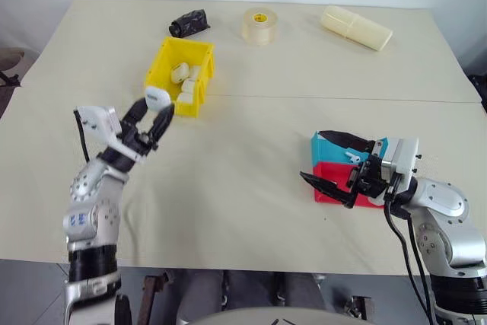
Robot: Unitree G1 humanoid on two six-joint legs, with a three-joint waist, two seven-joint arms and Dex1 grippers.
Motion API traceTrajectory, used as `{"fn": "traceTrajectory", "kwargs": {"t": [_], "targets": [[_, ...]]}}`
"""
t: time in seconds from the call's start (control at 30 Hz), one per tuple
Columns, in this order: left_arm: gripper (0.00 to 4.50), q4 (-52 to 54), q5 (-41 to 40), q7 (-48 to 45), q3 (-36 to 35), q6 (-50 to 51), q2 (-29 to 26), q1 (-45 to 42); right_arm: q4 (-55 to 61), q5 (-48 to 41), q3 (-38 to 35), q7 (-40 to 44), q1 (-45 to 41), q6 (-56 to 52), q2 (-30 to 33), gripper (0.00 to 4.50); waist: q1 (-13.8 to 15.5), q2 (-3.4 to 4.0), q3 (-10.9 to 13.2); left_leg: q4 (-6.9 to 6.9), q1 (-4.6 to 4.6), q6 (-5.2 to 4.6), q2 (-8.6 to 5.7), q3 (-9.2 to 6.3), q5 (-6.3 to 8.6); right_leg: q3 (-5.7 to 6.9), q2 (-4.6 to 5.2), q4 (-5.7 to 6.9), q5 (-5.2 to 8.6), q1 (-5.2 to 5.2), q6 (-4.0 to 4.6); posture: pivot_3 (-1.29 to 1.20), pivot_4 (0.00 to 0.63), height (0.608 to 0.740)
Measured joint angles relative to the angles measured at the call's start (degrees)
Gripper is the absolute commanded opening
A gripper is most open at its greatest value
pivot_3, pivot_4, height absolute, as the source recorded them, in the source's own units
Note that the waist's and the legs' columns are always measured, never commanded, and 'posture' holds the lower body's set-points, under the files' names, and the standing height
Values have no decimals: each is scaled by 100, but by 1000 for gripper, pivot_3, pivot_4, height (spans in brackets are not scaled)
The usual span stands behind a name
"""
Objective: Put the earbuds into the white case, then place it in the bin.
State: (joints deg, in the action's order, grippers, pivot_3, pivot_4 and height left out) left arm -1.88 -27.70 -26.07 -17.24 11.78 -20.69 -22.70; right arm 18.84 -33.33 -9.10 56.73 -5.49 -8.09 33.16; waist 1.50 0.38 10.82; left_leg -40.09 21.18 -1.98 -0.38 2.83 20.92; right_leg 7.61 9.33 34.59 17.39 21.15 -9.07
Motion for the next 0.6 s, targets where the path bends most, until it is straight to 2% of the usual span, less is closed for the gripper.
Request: {"fn": "traceTrajectory", "kwargs": {"t": [0.2, 0.37, 0.4, 0.5, 0.6], "targets": [[2782, -2012, 819, 428, 307, -540, -12, -1879, 120, -63, 4, -137, -74, -206, 12, 4476, 14, -9, 0, 2, 11, 0, -31, 0, 0, 4, -1, -1, 0, 9, 0, 0, 150, 740], [2782, -3350, 1280, 607, 454, -851, -63, -2627, 151, -37, 5, -273, -83, -255, 15, 4476, -29, -11, 0, 16, 12, 0, -33, 10, 0, 4, 0, -1, 0, 23, 0, 0, 150, 740], [3509, -3546, 1327, 609, 473, -866, -64, -2665, 163, -35, 5, -302, -84, -275, 15, 4500, -31, -11, 0, 16, 13, 0, -31, 13, 0, 4, 0, -1, 0, 26, 0, 0, 150, 740], [4460, -3915, 1397, 529, 494, -928, -67, -2736, 294, -3, 8, -411, -94, -329, 15, 4500, -20, -17, 3, 10, 15, 0, -28, 14, 0, 4, 0, 6, 0, 27, 0, 0, 150, 740], [4485, -3914, 1424, 443, 494, -966, -100, -2769, 373, 2, 8, -450, -104, -330, 15, 4500, -16, -18, 2, 7, 14, 0, -29, 14, 0, 1, 0, 8, 0, 26, 0, 0, 150, 740]]}}
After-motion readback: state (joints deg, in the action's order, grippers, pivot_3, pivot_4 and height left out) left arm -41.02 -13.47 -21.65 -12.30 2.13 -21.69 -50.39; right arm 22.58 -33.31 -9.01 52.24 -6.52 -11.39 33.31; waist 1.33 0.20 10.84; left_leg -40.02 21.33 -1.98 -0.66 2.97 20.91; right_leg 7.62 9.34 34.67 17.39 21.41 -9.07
